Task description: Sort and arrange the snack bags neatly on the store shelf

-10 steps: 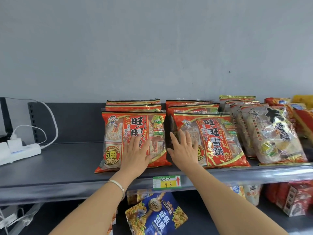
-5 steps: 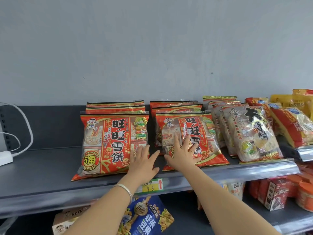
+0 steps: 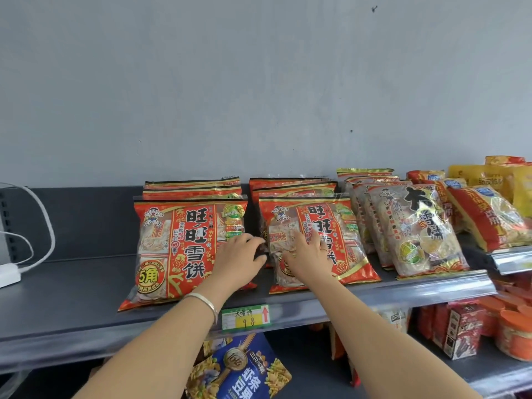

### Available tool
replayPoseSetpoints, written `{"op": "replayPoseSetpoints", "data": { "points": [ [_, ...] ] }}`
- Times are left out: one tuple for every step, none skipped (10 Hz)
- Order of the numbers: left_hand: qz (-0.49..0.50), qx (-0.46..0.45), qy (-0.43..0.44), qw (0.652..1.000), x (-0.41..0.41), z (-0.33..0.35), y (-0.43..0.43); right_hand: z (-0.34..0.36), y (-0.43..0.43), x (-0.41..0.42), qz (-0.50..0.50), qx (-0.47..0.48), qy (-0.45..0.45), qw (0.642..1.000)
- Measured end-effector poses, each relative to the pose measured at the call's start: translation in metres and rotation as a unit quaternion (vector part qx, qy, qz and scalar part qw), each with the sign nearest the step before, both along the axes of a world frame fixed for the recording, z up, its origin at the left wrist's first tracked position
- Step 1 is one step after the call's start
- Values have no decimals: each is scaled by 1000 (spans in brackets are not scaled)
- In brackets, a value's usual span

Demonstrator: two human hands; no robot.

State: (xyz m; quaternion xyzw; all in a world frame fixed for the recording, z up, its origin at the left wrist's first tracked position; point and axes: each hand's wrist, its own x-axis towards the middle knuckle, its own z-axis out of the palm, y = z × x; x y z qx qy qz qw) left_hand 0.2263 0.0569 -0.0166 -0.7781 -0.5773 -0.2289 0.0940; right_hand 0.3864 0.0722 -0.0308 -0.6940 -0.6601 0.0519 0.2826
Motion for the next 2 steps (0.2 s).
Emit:
{"op": "replayPoseSetpoints", "data": {
  "points": [
    [-45, 24, -53, 997, 7, 26, -8, 15, -8, 1, 41, 59, 49, 996],
    [-73, 62, -73, 993, 12, 52, -14, 37, -19, 2, 78, 176, 128, 973]
  ]
}}
